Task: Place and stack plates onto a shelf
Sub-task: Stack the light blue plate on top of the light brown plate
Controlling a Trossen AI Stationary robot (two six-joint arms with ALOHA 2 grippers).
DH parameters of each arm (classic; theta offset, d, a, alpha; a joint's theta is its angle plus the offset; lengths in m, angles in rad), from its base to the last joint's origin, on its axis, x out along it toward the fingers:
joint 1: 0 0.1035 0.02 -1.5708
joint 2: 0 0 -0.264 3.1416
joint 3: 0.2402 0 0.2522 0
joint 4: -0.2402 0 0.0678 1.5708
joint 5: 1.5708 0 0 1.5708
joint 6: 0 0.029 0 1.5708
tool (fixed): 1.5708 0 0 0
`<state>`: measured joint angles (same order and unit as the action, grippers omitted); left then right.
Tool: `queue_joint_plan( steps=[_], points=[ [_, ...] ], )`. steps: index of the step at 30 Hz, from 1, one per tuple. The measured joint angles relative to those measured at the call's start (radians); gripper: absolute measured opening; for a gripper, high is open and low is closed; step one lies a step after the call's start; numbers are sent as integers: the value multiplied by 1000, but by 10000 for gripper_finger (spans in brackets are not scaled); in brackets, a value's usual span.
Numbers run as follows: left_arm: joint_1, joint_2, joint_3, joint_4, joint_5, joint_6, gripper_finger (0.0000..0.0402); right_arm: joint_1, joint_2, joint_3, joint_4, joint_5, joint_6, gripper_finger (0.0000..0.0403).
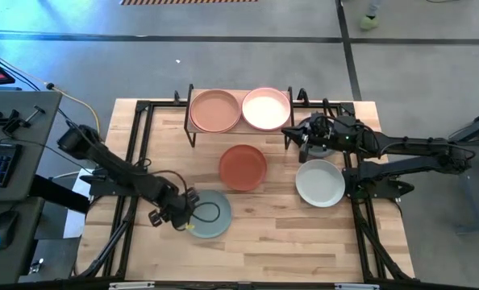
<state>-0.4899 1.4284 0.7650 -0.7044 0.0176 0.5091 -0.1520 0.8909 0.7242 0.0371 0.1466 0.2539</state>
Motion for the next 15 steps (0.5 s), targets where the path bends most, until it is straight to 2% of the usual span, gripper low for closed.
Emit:
queue_joint_plan(
  steps=[7,15],
  points=[
    [-31,83,0,118,-60,-35,175,0,0,0,-9,2,0,0],
    [-29,136,0,159,-52,-35,157,0,0,0,-20,2,0,0]
  ],
)
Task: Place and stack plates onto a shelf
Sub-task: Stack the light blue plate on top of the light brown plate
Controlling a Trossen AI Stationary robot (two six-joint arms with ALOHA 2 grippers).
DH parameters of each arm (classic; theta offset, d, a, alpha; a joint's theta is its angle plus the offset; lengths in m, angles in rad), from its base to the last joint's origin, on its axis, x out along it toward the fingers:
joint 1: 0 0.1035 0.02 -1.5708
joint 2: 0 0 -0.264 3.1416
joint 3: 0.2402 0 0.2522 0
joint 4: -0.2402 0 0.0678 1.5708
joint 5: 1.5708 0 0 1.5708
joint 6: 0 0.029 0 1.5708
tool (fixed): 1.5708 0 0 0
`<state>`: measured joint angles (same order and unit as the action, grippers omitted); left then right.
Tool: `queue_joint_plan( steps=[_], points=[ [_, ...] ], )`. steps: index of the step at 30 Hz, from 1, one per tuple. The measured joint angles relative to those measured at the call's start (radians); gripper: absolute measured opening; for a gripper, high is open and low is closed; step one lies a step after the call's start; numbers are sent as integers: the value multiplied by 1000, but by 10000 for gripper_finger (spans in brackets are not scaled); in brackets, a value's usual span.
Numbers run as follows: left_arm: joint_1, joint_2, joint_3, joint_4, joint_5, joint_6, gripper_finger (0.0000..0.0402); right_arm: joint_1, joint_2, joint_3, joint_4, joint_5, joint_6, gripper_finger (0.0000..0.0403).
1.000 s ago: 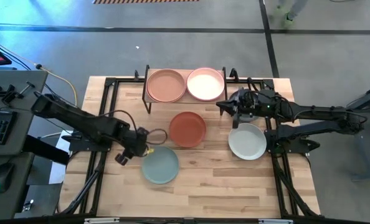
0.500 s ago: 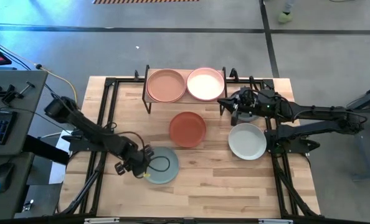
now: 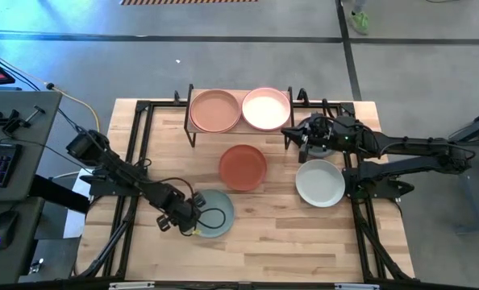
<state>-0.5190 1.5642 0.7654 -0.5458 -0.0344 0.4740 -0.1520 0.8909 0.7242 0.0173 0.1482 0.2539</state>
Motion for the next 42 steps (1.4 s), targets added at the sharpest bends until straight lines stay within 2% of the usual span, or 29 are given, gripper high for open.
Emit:
queue_joint_plan(
  steps=[6,15,34,42],
  points=[
    [0,22,2,13,6,-1,116,0,0,0,-9,0,0,0],
    [2,20,15,23,-7,-58,9,0,0,0,-27,0,19,0],
    [37,20,61,-41,29,-133,1,0,0,0,-26,-1,19,0],
    [42,-69,110,-175,57,-185,1,0,0,0,-33,-1,18,0]
  ],
)
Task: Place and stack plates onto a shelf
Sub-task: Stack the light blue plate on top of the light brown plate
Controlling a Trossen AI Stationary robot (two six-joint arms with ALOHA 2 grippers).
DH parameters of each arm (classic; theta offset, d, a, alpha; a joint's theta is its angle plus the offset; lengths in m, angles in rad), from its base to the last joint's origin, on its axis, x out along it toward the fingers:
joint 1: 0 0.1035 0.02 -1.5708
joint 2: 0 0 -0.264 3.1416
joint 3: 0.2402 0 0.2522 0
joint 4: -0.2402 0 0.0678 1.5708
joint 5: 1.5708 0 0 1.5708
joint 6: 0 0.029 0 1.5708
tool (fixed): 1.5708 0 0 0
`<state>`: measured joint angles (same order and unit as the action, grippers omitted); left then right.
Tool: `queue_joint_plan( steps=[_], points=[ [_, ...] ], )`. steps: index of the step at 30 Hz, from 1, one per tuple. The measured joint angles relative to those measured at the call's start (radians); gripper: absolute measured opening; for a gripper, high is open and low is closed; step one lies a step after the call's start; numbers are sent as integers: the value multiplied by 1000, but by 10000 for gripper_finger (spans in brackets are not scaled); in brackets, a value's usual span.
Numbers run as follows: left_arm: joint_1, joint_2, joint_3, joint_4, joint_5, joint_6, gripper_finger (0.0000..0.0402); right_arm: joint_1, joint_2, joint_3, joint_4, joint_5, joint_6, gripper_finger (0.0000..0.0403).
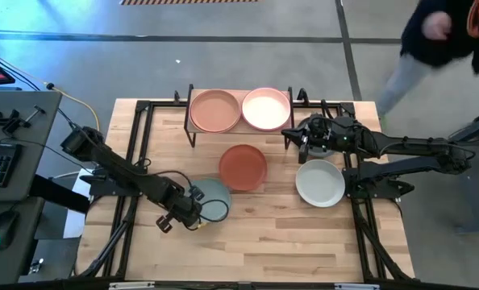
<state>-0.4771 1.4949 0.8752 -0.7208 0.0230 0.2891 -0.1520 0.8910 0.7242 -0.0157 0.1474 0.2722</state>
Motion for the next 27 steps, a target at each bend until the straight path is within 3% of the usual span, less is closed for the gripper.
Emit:
queue_joint_plan(
  steps=[11,27],
  points=[
    [57,-140,234,-202,-122,-74,0,0,0,0,-3,0,0,0],
    [235,-67,663,-459,-322,19,0,0,0,0,-3,0,0,0]
  ],
)
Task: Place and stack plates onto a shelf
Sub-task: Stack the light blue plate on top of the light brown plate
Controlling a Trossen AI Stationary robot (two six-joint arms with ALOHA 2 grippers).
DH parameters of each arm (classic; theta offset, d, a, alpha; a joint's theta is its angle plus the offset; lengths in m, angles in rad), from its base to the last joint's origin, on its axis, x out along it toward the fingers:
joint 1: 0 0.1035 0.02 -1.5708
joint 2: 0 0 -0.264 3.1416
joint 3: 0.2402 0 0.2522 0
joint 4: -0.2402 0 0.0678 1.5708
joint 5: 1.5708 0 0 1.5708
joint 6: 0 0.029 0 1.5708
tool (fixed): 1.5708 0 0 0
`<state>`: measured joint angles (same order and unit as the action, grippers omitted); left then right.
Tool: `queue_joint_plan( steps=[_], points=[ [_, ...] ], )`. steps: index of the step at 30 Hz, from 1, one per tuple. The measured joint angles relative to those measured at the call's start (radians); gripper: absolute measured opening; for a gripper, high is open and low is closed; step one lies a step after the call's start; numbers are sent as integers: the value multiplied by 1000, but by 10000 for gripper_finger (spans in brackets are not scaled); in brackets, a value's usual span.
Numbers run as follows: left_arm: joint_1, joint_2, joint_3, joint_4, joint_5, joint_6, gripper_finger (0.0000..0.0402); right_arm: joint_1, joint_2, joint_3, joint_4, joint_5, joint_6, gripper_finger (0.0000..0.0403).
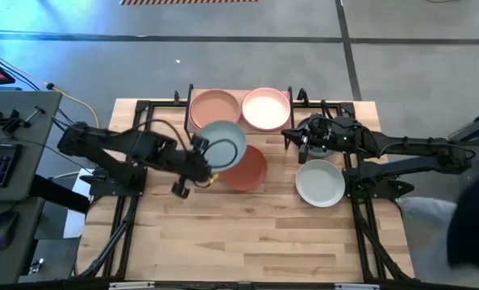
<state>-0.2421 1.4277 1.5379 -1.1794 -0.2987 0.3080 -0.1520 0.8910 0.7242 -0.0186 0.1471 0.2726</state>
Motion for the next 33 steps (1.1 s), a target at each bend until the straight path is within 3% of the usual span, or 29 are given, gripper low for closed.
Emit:
queue_joint_plan(
  steps=[10,18,25,33],
  points=[
    [102,67,64,-57,-57,81,0,0,0,0,-2,0,42,0],
    [327,93,64,-41,-91,165,0,0,0,0,0,0,42,0],
    [542,105,63,-27,-7,176,0,0,0,0,-1,0,42,0],
    [585,175,63,16,54,139,0,0,0,0,0,0,43,0]
  ],
)
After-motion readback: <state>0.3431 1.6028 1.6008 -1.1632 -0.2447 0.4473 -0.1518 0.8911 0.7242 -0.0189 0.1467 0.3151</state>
